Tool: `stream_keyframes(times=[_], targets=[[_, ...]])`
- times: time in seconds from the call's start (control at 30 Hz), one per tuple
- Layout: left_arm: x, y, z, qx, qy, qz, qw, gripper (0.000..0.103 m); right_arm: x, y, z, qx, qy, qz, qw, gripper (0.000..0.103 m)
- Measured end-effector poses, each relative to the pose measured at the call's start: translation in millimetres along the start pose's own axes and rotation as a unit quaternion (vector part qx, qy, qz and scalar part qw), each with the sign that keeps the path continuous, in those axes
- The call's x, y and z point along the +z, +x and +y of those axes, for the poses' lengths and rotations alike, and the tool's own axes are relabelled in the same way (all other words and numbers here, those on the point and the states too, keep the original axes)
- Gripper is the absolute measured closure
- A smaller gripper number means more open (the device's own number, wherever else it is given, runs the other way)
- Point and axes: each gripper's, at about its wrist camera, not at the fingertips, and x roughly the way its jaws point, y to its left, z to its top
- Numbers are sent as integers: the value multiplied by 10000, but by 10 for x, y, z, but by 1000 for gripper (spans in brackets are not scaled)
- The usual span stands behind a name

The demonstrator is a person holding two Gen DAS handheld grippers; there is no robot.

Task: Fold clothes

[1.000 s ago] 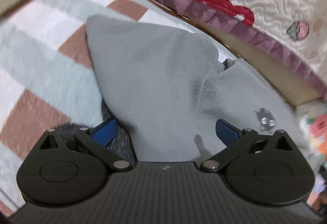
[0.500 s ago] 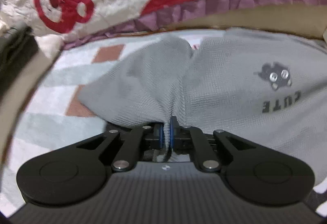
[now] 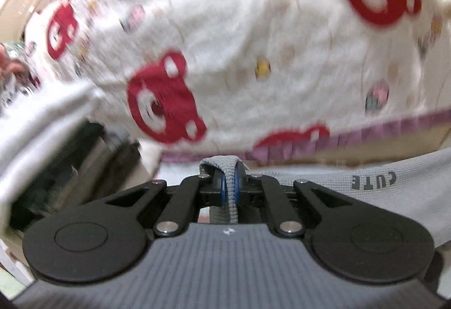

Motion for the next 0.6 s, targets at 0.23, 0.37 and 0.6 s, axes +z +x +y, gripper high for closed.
stream_keyframes(times=[0.23,0.37,0.6], targets=[[-436,-616,386,-439,-279,157,9985,98,65,-541,231,-164,-512,488,9974,95],[-1130,-408,382,-743,-229,1152,9903,98,-735,-446,-84,-576,75,1510,9868,95],[-1641,321,178,-723,-116,1930,9785,98,-1715,-124,-514,-1015,1247,2111,9642,94]])
